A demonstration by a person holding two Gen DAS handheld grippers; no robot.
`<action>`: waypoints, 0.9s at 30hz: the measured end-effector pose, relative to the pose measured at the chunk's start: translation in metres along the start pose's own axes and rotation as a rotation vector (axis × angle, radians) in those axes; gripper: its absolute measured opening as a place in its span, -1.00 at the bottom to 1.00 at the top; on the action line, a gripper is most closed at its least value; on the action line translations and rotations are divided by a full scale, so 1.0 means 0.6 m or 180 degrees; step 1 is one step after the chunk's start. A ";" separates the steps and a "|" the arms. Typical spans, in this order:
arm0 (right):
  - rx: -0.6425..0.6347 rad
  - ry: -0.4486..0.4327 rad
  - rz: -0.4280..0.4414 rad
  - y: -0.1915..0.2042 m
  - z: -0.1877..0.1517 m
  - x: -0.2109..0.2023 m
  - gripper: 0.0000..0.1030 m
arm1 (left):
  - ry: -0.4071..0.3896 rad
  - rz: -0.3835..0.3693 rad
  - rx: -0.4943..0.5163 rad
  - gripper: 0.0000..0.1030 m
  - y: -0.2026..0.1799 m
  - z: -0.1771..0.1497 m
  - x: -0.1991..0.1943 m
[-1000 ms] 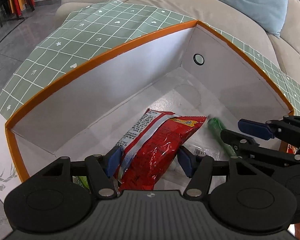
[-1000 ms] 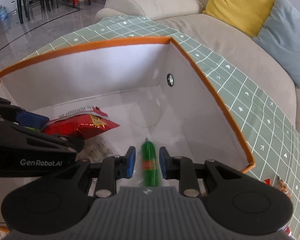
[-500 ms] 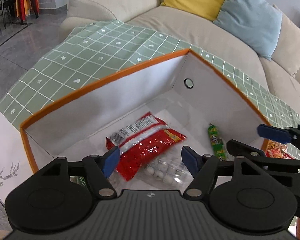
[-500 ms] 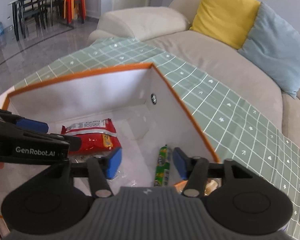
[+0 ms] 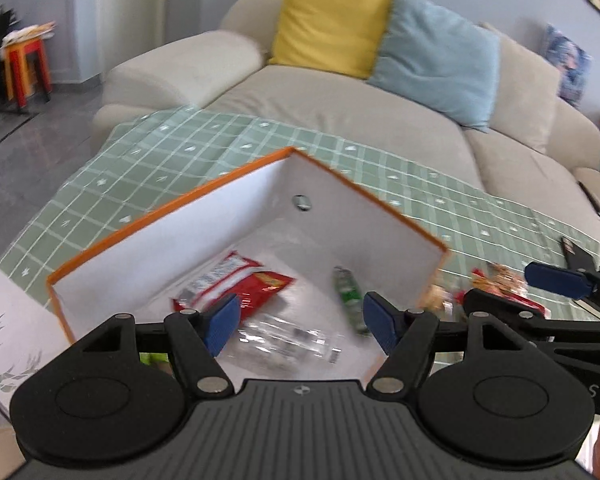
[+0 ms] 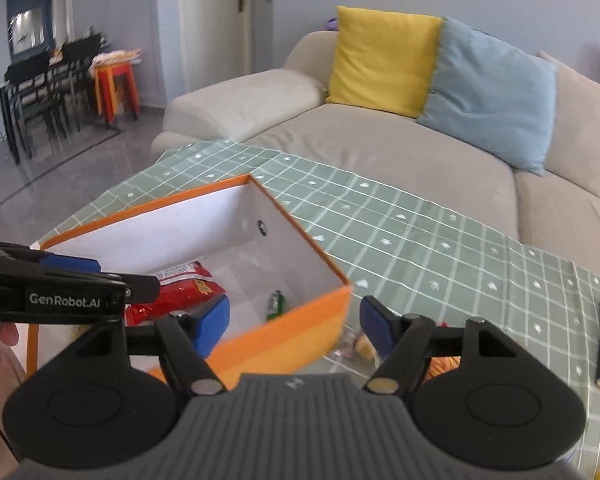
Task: Organize snacks
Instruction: 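Open both grippers to drop the red bag and sausage into the box, then move both grippers back toward the remaining snack pile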
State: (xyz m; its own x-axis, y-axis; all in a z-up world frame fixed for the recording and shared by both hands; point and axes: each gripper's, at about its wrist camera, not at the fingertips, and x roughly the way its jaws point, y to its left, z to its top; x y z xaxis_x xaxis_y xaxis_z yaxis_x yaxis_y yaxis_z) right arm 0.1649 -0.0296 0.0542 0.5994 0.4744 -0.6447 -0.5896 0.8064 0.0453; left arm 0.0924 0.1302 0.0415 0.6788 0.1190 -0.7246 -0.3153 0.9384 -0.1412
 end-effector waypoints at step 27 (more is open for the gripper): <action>0.0970 0.0034 -0.0740 -0.155 -0.212 -0.116 0.58 | 0.0109 -0.0785 0.1021 0.59 -0.194 -0.135 0.002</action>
State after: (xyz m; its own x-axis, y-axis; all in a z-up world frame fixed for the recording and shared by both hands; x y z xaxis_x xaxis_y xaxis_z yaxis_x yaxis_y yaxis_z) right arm 0.1091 -0.1826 -0.0019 0.6917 0.2640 -0.6722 -0.2496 0.9608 0.1205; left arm 0.0762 -0.0051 0.0023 0.6841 -0.1282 -0.7181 0.0809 0.9917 -0.0999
